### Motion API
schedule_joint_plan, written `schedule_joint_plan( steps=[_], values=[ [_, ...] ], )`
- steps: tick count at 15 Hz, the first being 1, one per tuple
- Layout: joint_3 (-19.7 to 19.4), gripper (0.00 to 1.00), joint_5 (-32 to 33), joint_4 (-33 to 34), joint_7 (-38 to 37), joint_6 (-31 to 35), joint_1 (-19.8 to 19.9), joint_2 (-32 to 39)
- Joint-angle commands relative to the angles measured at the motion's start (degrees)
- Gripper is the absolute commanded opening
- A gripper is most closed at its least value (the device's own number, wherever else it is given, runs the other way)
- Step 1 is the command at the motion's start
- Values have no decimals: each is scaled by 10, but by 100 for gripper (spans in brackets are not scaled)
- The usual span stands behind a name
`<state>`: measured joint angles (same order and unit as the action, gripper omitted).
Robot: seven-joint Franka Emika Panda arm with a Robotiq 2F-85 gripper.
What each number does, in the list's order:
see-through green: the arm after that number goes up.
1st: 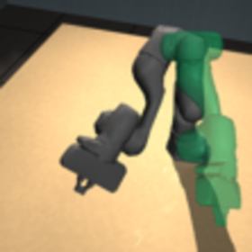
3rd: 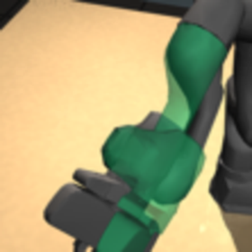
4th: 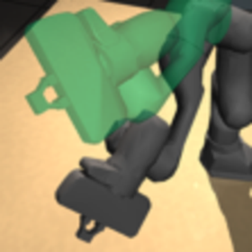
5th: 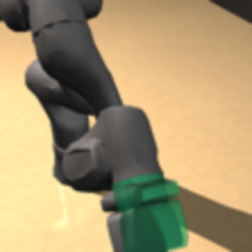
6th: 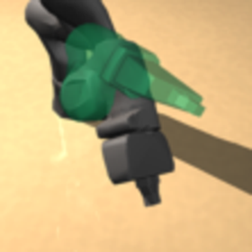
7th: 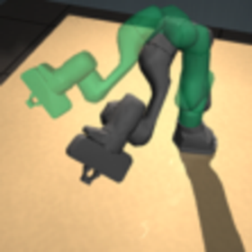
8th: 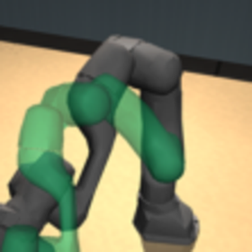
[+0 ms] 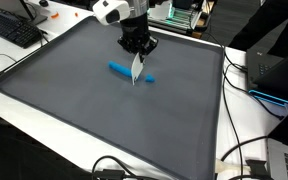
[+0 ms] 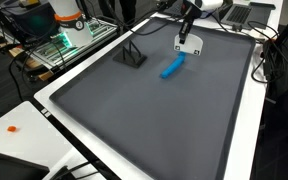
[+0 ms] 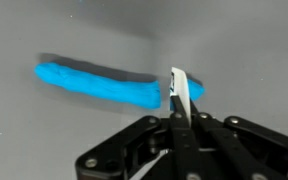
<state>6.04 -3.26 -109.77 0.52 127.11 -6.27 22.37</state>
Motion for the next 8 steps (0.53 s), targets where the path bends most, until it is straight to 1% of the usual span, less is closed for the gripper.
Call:
schedule_joint_plan(
  steps=[1,8],
  values=[
    [-9,1,10,-17,3,1,5,-14],
    [-18,1,21,-18,2,2,6,-3]
  ],
)
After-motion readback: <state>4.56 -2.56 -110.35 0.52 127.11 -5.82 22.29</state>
